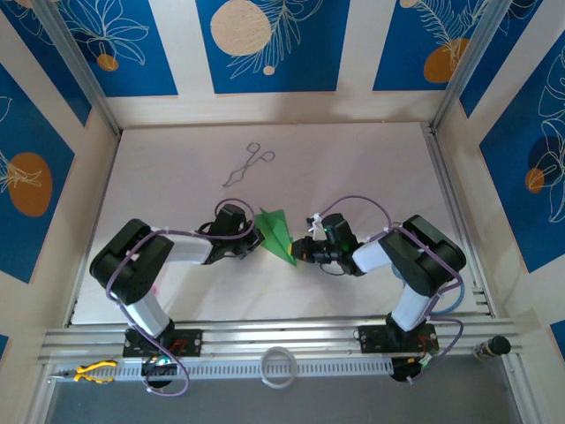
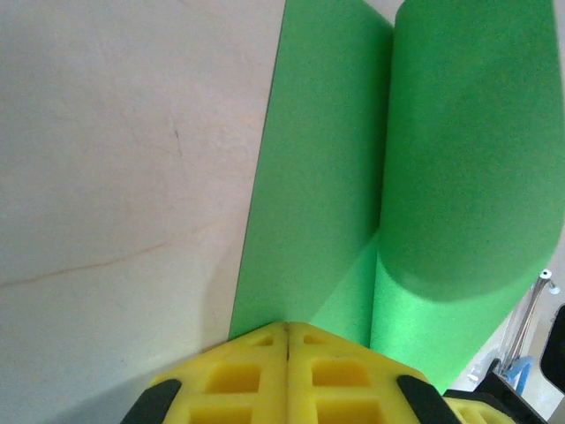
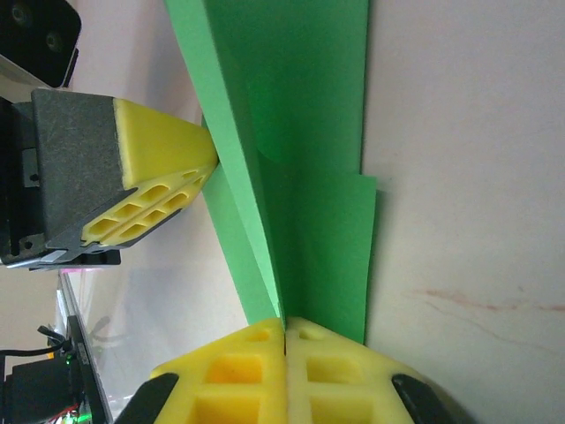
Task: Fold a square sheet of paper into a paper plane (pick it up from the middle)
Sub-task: Fourth fold the wing at the center of the table.
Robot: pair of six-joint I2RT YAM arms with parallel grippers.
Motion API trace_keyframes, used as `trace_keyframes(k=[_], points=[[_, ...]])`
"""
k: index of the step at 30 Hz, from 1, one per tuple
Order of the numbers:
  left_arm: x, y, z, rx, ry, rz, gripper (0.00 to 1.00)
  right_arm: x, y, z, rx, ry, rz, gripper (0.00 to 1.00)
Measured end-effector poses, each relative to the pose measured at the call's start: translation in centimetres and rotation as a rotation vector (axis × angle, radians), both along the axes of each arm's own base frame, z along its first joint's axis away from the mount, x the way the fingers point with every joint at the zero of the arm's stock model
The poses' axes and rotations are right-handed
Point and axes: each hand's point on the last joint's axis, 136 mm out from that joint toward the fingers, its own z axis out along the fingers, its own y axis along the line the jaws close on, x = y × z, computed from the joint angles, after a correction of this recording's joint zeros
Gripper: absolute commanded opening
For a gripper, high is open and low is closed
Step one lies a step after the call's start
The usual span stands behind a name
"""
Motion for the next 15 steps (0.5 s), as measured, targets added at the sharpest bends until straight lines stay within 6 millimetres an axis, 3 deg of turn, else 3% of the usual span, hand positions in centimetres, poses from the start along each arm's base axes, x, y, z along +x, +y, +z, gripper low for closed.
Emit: trace_keyframes(k=[15], points=[[-0.09,0.19,0.05,0.01,0.0,0.001,0.1,-0.03,0.06,-0.03,0.02,0.021,0.001,0.02]])
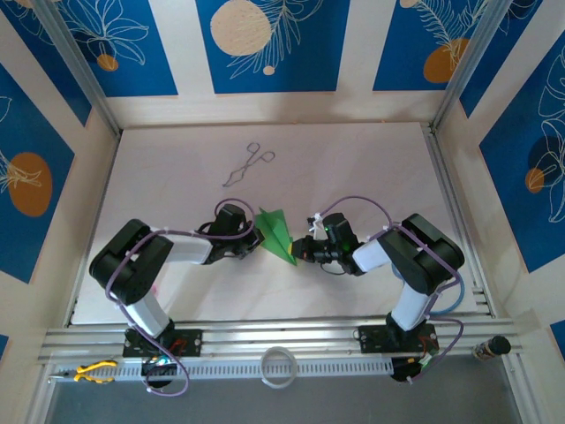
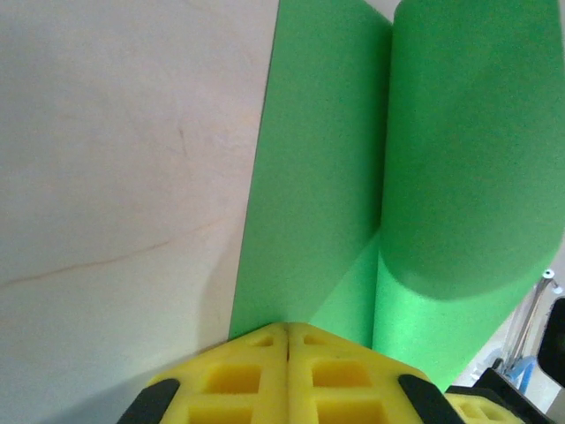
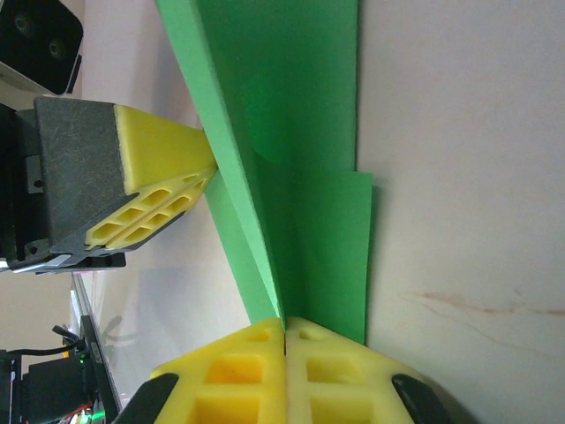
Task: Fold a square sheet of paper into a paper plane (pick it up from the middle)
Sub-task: Fourth fold the wing at the center of the table.
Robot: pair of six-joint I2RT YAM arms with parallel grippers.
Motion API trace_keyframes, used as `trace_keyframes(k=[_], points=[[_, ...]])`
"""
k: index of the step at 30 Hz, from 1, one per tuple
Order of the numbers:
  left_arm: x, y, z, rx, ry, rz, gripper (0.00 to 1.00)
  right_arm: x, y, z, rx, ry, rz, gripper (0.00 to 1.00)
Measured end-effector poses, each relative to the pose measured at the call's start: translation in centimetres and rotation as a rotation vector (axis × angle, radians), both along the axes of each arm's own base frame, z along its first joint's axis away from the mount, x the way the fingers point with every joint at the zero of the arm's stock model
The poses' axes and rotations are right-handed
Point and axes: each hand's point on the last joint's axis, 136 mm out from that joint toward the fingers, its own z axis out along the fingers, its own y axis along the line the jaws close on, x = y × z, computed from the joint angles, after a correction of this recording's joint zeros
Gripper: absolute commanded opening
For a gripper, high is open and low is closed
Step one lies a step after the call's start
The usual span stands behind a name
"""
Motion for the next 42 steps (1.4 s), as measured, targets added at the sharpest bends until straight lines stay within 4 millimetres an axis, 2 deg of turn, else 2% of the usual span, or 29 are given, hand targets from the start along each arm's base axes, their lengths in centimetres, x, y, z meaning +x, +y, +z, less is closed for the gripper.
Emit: trace_keyframes(k=[4,10,17,21,27,42], points=[[-0.1,0.2,0.4,0.015,-0.014,-0.007,0.14,0.0,-0.1,0.0,0.0,0.001,-0.002,0.02],[0.6,-0.2,2.5,0.017,-0.092,-0.05,0.14,0.0,0.0,0.0,0.0,0.002,-0.002,0.02],[1.4,-2.4,4.3,-0.049,-0.163,-0.142,0.12,0.0,0.0,0.0,0.003,0.008,-0.003,0.02],[1.7,-3.8,3.9,-0.091,-0.162,-0.182,0.12,0.0,0.0,0.0,0.003,0.009,-0.003,0.02],[1.8,-4.8,2.9,-0.11,-0.143,-0.21,0.12,0.0,0.0,0.0,0.003,0.011,-0.001,0.02],[2.1,-5.2,2.3,-0.105,-0.127,-0.213,0.11,0.0,0.0,0.0,0.001,0.027,0.003,0.02]])
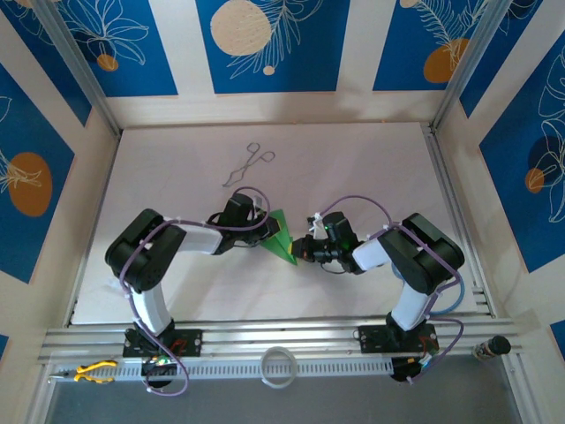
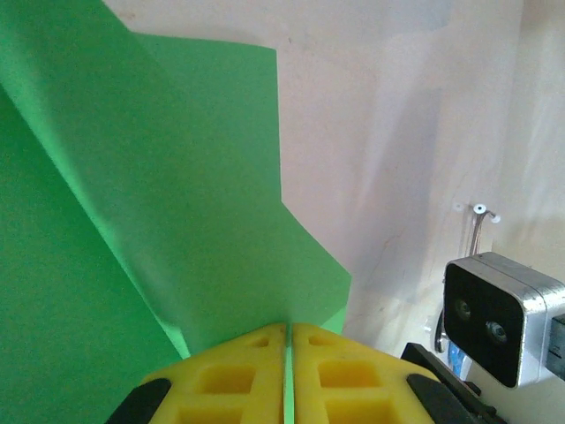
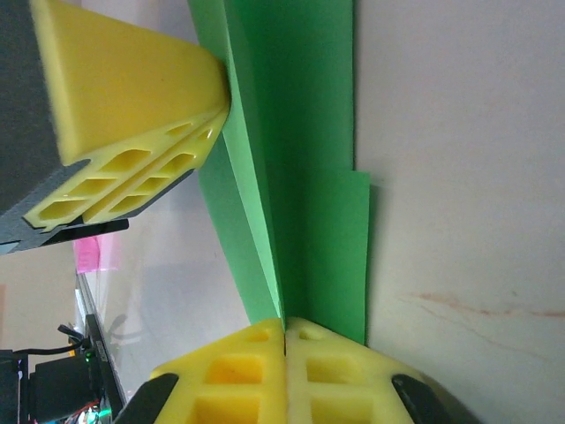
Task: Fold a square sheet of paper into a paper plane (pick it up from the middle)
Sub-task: Fourth fold the wing at the center of the table.
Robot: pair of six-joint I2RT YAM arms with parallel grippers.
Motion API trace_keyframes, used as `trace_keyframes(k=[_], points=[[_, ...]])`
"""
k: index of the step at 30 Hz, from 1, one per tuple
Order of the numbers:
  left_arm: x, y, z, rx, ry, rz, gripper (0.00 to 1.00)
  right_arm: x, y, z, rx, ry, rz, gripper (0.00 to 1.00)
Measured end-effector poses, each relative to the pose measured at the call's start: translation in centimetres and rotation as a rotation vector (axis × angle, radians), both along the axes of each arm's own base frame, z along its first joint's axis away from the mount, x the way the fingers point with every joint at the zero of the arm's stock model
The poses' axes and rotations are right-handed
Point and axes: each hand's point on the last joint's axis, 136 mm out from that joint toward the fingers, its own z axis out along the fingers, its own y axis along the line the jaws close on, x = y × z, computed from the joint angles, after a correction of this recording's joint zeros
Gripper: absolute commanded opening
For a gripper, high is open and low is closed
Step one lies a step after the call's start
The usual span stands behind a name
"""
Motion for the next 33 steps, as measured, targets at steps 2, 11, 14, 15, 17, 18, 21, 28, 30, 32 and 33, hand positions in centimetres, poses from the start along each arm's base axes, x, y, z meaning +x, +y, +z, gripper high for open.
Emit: trace_keyframes(k=[2,11,14,15,17,18,21,28,30,32,33], points=[[0.0,0.0,-0.1,0.004,0.005,0.001,0.11,0.0,0.0,0.0,-0.001,0.003,0.0,0.02],[0.4,-0.2,-0.5,0.01,0.011,0.001,0.11,0.0,0.0,-0.1,-0.001,0.007,0.003,0.02],[0.4,-0.3,-0.6,0.012,0.014,0.001,0.11,0.0,0.1,-0.1,0.0,0.012,0.005,0.02],[0.4,-0.2,-0.7,0.013,0.014,0.002,0.11,0.0,0.1,-0.1,0.0,0.013,0.006,0.02],[0.4,-0.2,-0.8,0.016,0.018,0.002,0.11,0.0,0.1,-0.1,0.0,0.014,0.007,0.02],[0.4,-0.2,-0.9,0.017,0.02,0.002,0.11,0.0,0.1,-0.1,0.001,0.014,0.007,0.02],[0.4,-0.3,-1.0,0.02,0.024,0.002,0.11,0.0,0.1,-0.1,0.002,0.017,0.008,0.02],[0.4,-0.3,-1.2,0.026,0.033,0.001,0.11,0.0,0.1,0.0,0.003,0.021,0.01,0.02],[0.4,-0.3,-1.2,0.028,0.035,0.001,0.11,0.0,0.1,-0.1,0.004,0.023,0.012,0.02],[0.4,-0.3,-1.4,0.031,0.039,0.001,0.11,0.0,0.1,0.0,0.005,0.025,0.013,0.02],[0.4,-0.3,-1.5,0.032,0.041,0.001,0.11,0.0,0.1,-0.1,0.004,0.025,0.012,0.02]])
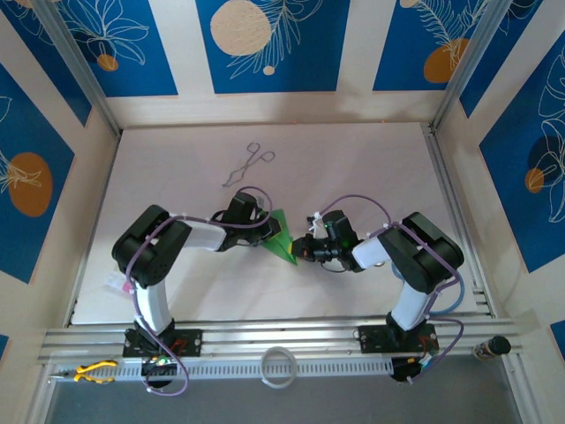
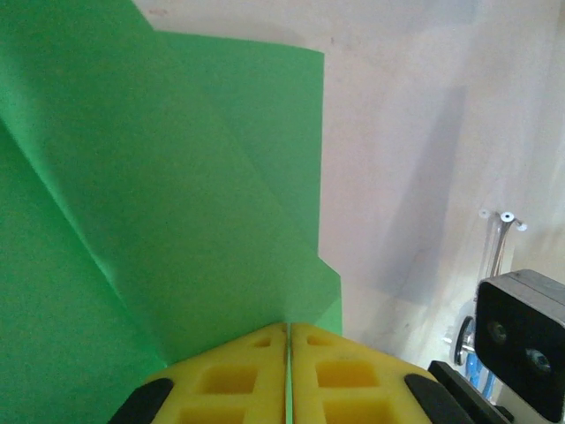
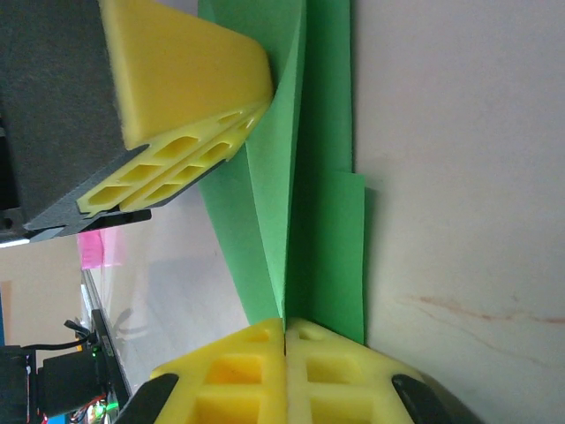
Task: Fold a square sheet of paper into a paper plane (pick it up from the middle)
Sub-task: Fourth fold the wing at the center of the table.
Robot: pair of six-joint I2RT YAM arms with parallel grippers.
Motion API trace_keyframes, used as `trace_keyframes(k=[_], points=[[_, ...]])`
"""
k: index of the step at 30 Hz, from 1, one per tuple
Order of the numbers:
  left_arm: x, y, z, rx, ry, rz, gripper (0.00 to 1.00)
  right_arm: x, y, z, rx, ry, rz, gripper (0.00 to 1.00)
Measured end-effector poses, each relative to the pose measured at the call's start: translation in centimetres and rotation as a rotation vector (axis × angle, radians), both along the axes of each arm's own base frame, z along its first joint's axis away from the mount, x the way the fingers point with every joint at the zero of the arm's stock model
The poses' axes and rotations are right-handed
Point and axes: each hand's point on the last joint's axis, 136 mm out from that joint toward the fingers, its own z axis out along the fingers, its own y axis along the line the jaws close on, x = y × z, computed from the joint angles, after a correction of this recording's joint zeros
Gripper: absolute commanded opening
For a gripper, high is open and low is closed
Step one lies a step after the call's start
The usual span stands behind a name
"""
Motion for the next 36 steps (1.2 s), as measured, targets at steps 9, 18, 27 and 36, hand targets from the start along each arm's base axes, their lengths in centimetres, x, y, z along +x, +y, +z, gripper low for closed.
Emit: trace_keyframes(k=[9,18,27,36], points=[[0.15,-0.22,-0.36,0.0,0.007,-0.004,0.11,0.01,0.02,-0.01,-0.002,0.008,0.002,0.02],[0.35,-0.59,-0.4,-0.004,0.012,-0.016,0.1,0.02,0.01,-0.03,-0.005,0.018,0.003,0.06],[0.34,-0.91,-0.44,-0.004,0.012,-0.039,0.1,-0.45,-0.58,0.4,-0.054,0.032,-0.004,0.2],[0.33,-0.95,-0.46,-0.003,0.011,-0.044,0.1,-0.87,-0.46,0.23,-0.13,0.032,0.011,0.2]])
